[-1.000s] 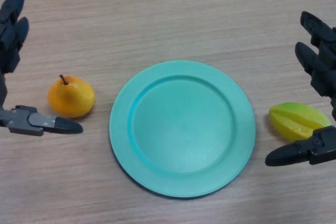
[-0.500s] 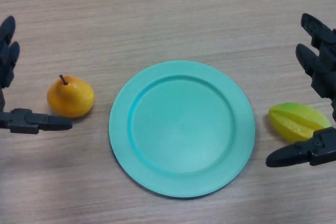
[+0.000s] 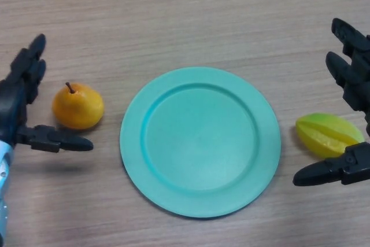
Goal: Pick up the yellow pear and place it on the plate
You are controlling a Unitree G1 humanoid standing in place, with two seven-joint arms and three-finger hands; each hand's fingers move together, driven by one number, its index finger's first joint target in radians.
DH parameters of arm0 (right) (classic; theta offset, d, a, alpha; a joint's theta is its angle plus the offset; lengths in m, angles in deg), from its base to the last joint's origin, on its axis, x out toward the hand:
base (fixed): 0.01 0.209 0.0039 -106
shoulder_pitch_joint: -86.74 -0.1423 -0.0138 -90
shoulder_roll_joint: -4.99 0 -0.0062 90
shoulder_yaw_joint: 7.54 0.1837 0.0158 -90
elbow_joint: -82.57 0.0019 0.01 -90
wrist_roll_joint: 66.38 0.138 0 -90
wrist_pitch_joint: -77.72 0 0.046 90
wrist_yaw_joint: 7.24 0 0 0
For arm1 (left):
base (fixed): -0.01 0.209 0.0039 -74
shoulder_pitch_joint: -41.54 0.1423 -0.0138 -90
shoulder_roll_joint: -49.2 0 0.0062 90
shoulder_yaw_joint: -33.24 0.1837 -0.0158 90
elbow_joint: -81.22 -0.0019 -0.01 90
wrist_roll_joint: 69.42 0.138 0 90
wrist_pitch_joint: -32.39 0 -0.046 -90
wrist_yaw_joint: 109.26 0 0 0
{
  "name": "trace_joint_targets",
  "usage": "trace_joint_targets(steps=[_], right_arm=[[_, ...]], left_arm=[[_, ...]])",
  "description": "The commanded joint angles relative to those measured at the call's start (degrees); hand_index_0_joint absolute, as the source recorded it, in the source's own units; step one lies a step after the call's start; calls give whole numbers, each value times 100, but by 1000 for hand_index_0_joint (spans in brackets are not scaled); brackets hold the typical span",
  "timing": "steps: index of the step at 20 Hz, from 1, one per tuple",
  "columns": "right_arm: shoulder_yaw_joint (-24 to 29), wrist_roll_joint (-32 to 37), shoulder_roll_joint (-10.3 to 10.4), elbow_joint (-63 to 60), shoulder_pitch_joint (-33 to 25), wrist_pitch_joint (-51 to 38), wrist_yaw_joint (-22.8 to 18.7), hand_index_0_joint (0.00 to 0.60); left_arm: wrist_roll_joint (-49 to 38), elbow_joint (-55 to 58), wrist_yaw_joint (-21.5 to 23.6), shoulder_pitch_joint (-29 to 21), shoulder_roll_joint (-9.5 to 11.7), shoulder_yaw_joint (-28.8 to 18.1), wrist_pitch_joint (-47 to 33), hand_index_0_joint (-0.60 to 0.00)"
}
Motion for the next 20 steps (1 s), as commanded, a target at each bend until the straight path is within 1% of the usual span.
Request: trace_joint_targets(steps=[1,3,4,5,6,7,8,9,10,12,13,15,16,17,19,20], right_arm=[[433,57,-168,170,-163,-800,-85,0],[482,83,-167,135,-169,-869,-89,0],[489,89,-167,132,-169,-876,-90,0],[497,87,-175,132,-174,-883,-92,0],[506,83,-180,127,-172,-899,-92,0],[527,74,-191,112,-162,-942,-90,0],[551,68,-199,91,-151,-990,-86,0],[595,99,-204,78,-156,-993,-80,0],[604,101,-210,73,-156,-1006,-77,0],[624,108,-213,71,-145,-1037,-78,0],[601,102,-214,56,-163,-999,-94,0],[602,146,-203,75,-164,-956,-101,0],[596,143,-207,77,-171,-954,-109,0],[582,124,-217,81,-171,-957,-114,0],[577,136,-205,135,-157,-929,-118,0],[569,141,-208,169,-152,-887,-116,0]], left_arm=[[118,-348,113,-605,258,-166,-1434,0],[426,-886,309,-815,237,-38,-1770,0],[475,-949,339,-836,235,-21,-1802,-49],[544,-1025,401,-857,229,-4,-1838,-199],[621,-1102,471,-878,226,14,-1869,-299],[818,-1304,670,-933,221,51,-1946,-449],[1057,-1531,930,-993,221,98,-2052,-548],[1321,-1798,1194,-1094,237,150,-2102,-600],[1399,-1851,1261,-1121,244,169,-2092,-600],[1911,-2005,1690,-1189,299,323,-2161,-600],[2241,-2104,1984,-1224,328,396,-2248,-600],[2450,-2133,2126,-1200,326,394,-2277,-600],[2456,-2112,2121,-1196,342,369,-2269,-600],[2405,-2011,2054,-1186,365,315,-2242,-600],[2403,-1739,2211,-1152,438,237,-2297,-600],[2312,-1556,2202,-1123,463,175,-2310,-600]])
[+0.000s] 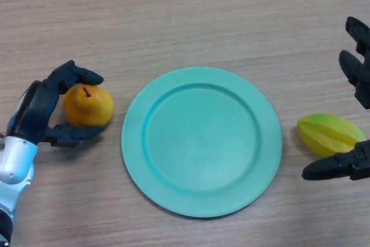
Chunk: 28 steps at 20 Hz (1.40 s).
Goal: Pick up the yellow pear and place it on the plate
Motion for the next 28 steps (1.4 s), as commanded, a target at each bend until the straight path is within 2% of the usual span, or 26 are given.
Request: trace_joint_targets(steps=[1,2,4,5,6,8,9,13,17,18,19,21,25,28], right_arm=[[319,132,-197,398,-126,-706,-102,0],[322,144,-188,421,-114,-686,-95,0],[324,219,-138,455,-111,-637,-122,0],[294,226,-138,473,-112,-617,-145,0],[281,225,-140,484,-97,-616,-145,0],[265,218,-141,505,-66,-566,-134,0],[268,236,-139,518,-88,-494,-146,0],[272,307,-139,548,-116,-437,-163,0],[221,300,-127,613,-86,-336,-194,0],[201,304,-113,648,-69,-290,-205,0],[197,342,-104,743,-74,-148,-233,0],[185,216,-128,797,-89,-232,-244,0],[236,166,-85,968,-1,-179,-182,0],[314,270,-82,1126,40,70,-133,0]], left_arm=[[-338,779,371,-177,473,-324,-455,-600],[-426,1032,299,-121,488,-356,-392,-600],[-798,1866,-130,148,451,-432,-95,-600],[-1002,2526,-386,386,394,-473,212,-600],[-1086,2884,-455,484,348,-500,341,-600],[-1217,3809,-667,797,148,-452,682,-600],[-1349,4356,-955,982,4,-382,975,-600],[-1433,5496,-1614,1463,-481,-90,1639,-600],[-1375,5518,-1744,1535,-797,195,1886,-600],[-1386,5610,-1894,1587,-860,298,2116,-600],[-1522,5856,-2230,1705,-962,418,2617,-600],[-1346,5920,-2364,1773,-1081,560,2837,-600],[-1087,5491,-2217,1720,-1241,747,2581,-600],[-1200,5380,-2013,1649,-1260,899,2590,-600]])
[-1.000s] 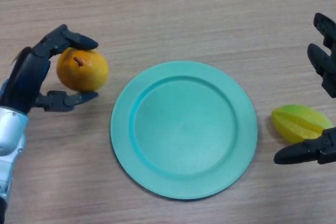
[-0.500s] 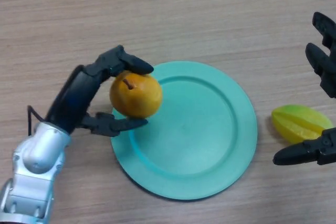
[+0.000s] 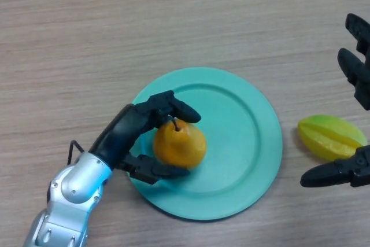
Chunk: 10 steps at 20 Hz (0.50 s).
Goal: Pick up the yellow pear and place it on the plate
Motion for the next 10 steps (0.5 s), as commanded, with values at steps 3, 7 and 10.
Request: trace_joint_targets(steps=[3,7,10], right_arm=[[440,274,-87,485,-89,-260,-69,0],[483,195,-112,445,-93,-393,-40,0],[505,205,-115,411,-79,-447,-13,0]], left_arm=[[-62,193,586,-342,55,17,-923,-501],[312,42,860,-397,55,-3,-1066,-18],[453,50,926,-394,55,-55,-1165,0]])
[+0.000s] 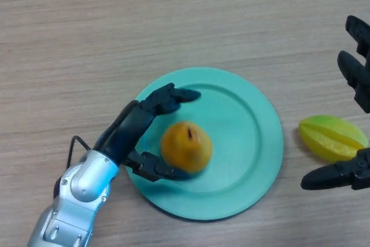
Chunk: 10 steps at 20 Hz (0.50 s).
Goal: Pick up the yellow pear and place it on the plate
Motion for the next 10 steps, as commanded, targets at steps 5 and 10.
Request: trace_joint_targets(steps=[5,10], right_arm=[[391,174,-125,158,-87,-796,-67,0],[365,20,-164,24,-129,-971,2,0]], left_arm=[[-210,965,267,-72,107,-507,-681,0],[-881,2135,307,185,455,-1056,-711,0]])
